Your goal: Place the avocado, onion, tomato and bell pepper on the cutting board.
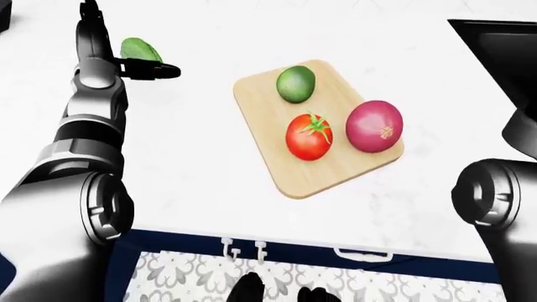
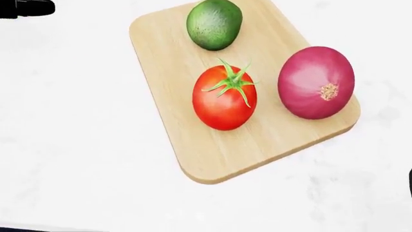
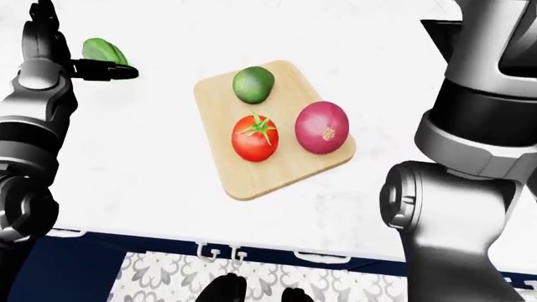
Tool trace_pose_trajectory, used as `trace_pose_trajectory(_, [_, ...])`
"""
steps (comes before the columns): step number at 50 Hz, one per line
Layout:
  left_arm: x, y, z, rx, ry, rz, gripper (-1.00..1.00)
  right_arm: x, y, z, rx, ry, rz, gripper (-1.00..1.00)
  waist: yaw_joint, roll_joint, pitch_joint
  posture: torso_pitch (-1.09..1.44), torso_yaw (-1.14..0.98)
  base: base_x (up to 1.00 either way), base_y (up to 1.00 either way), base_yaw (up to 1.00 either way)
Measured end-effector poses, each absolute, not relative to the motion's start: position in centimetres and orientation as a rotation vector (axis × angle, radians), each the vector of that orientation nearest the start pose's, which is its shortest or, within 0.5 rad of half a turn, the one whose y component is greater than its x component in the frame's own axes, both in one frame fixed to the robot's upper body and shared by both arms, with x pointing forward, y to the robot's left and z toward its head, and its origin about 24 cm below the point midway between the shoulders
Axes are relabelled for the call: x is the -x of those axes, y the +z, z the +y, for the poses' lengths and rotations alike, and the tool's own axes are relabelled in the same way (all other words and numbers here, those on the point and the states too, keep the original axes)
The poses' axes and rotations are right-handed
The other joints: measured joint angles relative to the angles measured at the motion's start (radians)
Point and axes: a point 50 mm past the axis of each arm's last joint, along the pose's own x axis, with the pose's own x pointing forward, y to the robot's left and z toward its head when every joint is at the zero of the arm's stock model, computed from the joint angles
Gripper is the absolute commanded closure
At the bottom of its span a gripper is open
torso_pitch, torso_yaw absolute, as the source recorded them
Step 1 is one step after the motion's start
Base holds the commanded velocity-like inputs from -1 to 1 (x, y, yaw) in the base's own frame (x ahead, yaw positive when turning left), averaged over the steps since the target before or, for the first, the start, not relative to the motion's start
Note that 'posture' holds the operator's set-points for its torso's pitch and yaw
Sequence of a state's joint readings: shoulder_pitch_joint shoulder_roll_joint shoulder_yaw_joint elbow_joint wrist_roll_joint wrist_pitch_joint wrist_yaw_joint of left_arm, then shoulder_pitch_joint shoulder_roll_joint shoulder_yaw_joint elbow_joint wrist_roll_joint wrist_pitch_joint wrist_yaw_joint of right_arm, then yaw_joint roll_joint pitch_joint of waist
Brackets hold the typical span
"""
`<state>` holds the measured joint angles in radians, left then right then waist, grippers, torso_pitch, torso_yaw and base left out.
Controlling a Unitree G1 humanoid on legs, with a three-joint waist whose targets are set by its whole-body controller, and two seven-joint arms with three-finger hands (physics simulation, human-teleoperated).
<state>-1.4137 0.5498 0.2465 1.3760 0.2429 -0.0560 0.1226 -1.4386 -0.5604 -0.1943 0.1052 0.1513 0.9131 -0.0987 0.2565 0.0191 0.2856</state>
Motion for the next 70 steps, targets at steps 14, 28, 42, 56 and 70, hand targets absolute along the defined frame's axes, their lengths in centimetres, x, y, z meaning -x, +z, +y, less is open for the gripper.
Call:
trace_pose_trajectory(14, [-41.2,28.1,27.0,-0.335,0.436,-0.168,-1.00,-31.7,42.7,-20.4,0.098,-0.215,-0.460,-1.00,0.004,0.001,0.067,0.48,0.23,0.00,0.00,0.00])
trace_pose_trajectory(28, [-41.0,28.9,27.1,-0.354,0.453,-0.206,-0.08,-30.7,42.5,-21.1,0.091,-0.227,-0.462,-1.00,0.011,0.002,0.093,0.48,0.23,0.00,0.00,0.00])
trace_pose_trajectory(42, [-40.8,29.5,27.2,-0.350,0.498,-0.259,0.78,-31.1,42.2,-21.0,0.094,-0.229,-0.451,-1.00,0.016,0.008,0.089,0.48,0.23,0.00,0.00,0.00])
trace_pose_trajectory(56, [-41.0,30.1,26.7,-0.373,0.467,-0.263,1.00,-30.3,42.5,-21.5,0.089,-0.240,-0.464,-1.00,0.015,0.006,0.089,0.48,0.23,0.00,0.00,0.00])
trace_pose_trajectory(70, [-41.1,31.9,25.5,-0.386,0.360,-0.288,1.00,-29.7,42.2,-21.7,0.084,-0.237,-0.461,-1.00,0.024,-0.005,0.112,0.48,0.23,0.00,0.00,0.00])
